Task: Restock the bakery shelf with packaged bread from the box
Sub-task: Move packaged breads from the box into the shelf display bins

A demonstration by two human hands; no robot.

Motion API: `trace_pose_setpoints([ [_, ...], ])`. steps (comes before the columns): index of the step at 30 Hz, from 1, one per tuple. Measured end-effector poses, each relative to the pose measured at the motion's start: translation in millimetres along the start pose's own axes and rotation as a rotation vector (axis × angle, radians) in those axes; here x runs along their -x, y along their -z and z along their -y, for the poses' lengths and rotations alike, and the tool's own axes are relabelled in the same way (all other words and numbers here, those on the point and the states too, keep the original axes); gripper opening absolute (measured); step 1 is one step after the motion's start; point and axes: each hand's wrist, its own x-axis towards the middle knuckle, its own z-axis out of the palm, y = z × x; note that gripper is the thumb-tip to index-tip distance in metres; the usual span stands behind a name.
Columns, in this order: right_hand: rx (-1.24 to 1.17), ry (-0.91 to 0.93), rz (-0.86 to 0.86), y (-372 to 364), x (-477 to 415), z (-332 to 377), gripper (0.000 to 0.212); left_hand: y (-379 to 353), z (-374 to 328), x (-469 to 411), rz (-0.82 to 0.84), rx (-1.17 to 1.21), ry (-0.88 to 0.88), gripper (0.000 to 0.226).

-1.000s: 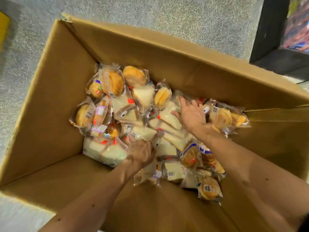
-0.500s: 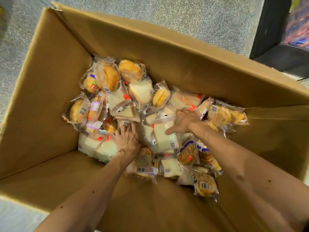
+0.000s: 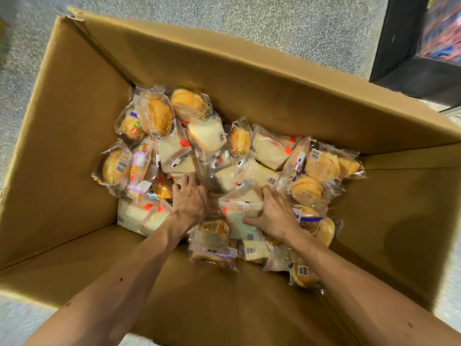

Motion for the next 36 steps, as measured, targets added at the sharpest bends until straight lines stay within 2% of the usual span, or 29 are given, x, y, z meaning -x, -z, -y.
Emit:
trace_pose_setpoints([
  [3,-0.233,-0.065,-0.098,5.7,17.8,-10.5,0.069,3.5,-7.7,1.5,-0.055,-0.13,-0.158,0.066],
  [6,-0.559,-0.193,-0.225,21.0,33.8,-33.7,0.076,10.5,-11.7,2.6,0.061,0.06,-0.195,0.054],
  [10,-0.779,-0.305,-0.273,35.5,41.9,-60.3,0.067,21.6,-19.7,1.4,0.091,0.178,-0.236,0.042],
  [12,-0.817,-0.329,-0.301,36.4,42.1,-61.7,0.066,20.2,-20.9,-2.8,0.126,0.298,-0.222,0.041],
  [16,-0.855,-0.382,-0.363,37.4,48.0,-57.0,0.066,27.7,-28.3,-3.1,0.136,0.419,-0.236,0.053],
  [18,-0.909,-0.396,-0.389,41.9,54.2,-58.2,0.062,39.6,-31.6,-2.1,0.182,0.476,-0.22,0.045],
  [20,-0.965,-0.403,-0.367,48.9,62.8,-56.3,0.059,54.8,-28.6,1.8,0.265,0.704,-0.248,0.032],
  [22,-0.977,-0.381,-0.322,55.2,71.0,-51.5,0.054,76.8,-25.5,12.4,0.2,0.967,-0.248,0.025],
  [24,-0.972,-0.355,-0.299,63.0,79.5,-41.0,0.048,97.6,-21.8,25.4,0.096,1.063,-0.2,0.025],
  [26,-0.99,-0.336,-0.284,69.4,88.2,-26.6,0.046,113.3,-18.0,37.5,0.07,1.181,-0.115,0.03],
  [29,-0.986,-0.283,-0.266,77.7,107.7,2.9,0.058,146.2,-8.0,66.9,0.049,1.252,-0.107,0.04],
  [33,-0.986,-0.265,-0.308,88.5,136.2,47.4,0.087,182.2,8.6,104.8,0.022,1.342,-0.183,0.033],
  [35,-1.068,-0.261,-0.349,92.2,152.2,70.2,0.11,197.1,18.3,120.4,-0.015,1.322,-0.266,0.028],
  [36,-1.13,-0.253,-0.383,93.2,163.7,82.2,0.106,203.8,21.4,128.5,-0.035,1.296,-0.316,0.027],
])
